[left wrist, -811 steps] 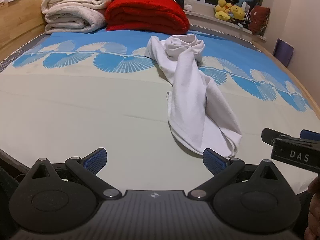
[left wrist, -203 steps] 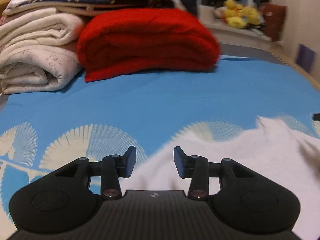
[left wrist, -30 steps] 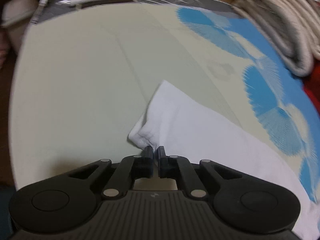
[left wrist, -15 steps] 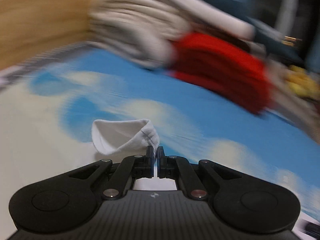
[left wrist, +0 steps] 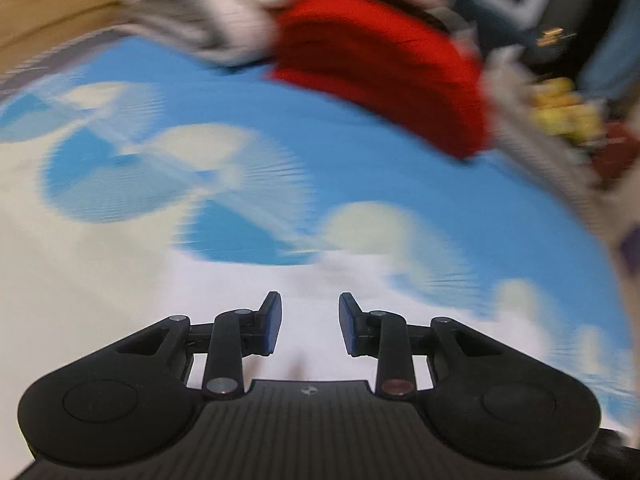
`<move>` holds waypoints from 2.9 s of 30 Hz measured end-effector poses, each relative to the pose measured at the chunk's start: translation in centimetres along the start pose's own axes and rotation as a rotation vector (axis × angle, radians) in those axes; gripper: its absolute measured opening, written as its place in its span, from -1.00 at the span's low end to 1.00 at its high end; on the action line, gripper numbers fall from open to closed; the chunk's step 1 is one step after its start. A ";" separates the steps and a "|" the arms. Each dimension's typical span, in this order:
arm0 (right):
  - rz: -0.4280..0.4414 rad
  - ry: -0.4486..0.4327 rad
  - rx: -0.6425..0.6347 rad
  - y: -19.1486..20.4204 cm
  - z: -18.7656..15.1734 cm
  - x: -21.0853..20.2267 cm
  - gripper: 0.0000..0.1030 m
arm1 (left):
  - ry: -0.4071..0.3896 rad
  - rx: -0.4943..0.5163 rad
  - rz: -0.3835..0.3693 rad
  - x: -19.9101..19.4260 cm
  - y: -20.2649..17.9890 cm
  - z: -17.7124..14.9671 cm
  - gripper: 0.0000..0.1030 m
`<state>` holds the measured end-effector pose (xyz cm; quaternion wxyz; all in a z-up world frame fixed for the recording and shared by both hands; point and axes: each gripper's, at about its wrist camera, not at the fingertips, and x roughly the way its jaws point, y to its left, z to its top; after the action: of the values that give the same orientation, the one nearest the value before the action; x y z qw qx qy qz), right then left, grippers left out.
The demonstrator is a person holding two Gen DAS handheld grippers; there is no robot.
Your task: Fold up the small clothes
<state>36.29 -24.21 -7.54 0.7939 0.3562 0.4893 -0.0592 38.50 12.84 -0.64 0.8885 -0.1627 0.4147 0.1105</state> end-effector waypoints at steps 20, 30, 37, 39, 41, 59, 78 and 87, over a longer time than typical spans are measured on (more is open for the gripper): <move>0.214 -0.475 -0.200 8.0 0.5 -6.6 -0.94 | 0.022 -0.128 0.114 -0.1 8.1 4.9 -0.32; -0.281 -0.366 0.157 -5.9 4.3 -4.8 -0.94 | 0.083 0.018 0.068 1.4 4.7 3.1 -0.32; -0.173 -0.484 0.141 -7.5 5.7 -6.6 -0.94 | 0.185 0.090 -0.033 3.9 2.1 0.8 -0.32; -0.206 -0.320 0.116 -8.1 6.5 -4.5 -0.92 | 0.216 0.086 -0.070 4.9 1.9 0.2 -0.33; -0.252 -0.224 0.110 -8.6 6.5 -3.2 -0.84 | 0.243 0.091 -0.100 5.9 1.5 -0.3 -0.32; -0.229 -0.271 0.075 -7.5 7.4 -5.1 -0.78 | 0.288 0.095 0.087 8.6 5.6 0.6 -0.36; -0.181 -0.208 0.086 -7.5 7.4 -3.8 -0.77 | 0.227 0.061 0.009 8.7 4.1 1.0 -0.98; -0.117 0.046 0.092 -9.8 6.2 0.2 -0.55 | 0.436 0.274 -0.004 10.7 0.6 -3.0 -0.44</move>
<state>36.61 -35.26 -10.97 0.7604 0.3642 0.5243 -0.1195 43.01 12.90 -10.85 0.7921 -0.0619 0.6070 0.0137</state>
